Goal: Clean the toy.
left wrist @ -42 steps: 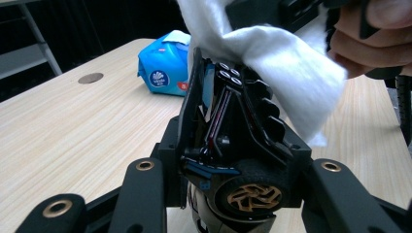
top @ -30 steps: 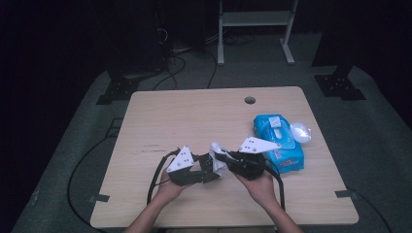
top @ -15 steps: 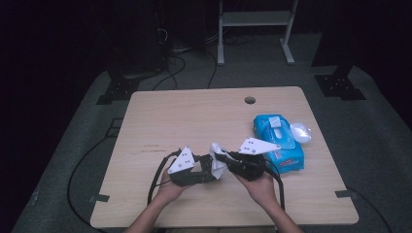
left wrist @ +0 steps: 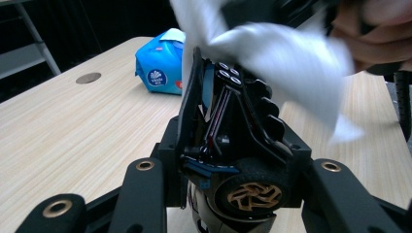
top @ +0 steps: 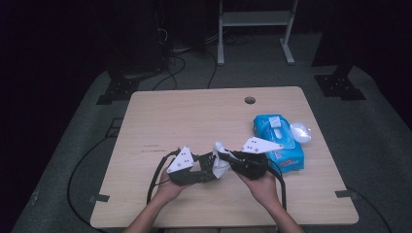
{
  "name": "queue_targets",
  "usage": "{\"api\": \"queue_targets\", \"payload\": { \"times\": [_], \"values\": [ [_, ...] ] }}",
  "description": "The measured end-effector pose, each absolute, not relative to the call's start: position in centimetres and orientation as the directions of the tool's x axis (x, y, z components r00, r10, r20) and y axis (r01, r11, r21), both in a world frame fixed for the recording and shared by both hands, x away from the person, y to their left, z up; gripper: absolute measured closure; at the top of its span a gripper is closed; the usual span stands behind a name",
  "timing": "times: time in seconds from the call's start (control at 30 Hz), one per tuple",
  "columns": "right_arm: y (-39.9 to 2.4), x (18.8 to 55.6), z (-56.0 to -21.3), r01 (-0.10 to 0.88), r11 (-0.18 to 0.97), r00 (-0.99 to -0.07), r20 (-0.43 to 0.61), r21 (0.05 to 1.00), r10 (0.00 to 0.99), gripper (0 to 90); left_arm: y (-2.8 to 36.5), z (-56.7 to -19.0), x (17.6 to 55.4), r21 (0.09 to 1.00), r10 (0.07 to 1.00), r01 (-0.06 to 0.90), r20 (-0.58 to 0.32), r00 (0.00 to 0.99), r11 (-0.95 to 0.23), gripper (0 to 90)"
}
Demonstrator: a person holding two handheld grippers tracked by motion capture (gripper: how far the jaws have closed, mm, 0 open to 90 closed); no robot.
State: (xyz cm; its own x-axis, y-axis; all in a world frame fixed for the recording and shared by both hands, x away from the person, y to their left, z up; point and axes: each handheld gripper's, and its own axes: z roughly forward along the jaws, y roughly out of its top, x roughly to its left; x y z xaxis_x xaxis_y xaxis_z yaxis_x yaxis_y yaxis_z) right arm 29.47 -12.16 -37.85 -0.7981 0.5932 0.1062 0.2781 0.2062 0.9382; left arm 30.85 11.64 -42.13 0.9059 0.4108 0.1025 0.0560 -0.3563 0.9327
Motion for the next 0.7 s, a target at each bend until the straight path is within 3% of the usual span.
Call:
{"api": "queue_targets", "payload": {
  "times": [0.2,0.7],
  "values": [
    [-10.2,28.1,-36.7,0.197,0.253,-0.833,0.025,0.947,0.553,84.7,11.3,-42.3,30.6,0.938,0.404,0.051,0.098,0.91,-0.344,57.5],
    [-10.4,28.1,-37.6,0.2,0.276,-0.828,0.012,0.94,0.56,85.0,11.2,-42.2,30.8,0.935,0.398,0.058,0.093,0.913,-0.351,57.4]
  ]
}}
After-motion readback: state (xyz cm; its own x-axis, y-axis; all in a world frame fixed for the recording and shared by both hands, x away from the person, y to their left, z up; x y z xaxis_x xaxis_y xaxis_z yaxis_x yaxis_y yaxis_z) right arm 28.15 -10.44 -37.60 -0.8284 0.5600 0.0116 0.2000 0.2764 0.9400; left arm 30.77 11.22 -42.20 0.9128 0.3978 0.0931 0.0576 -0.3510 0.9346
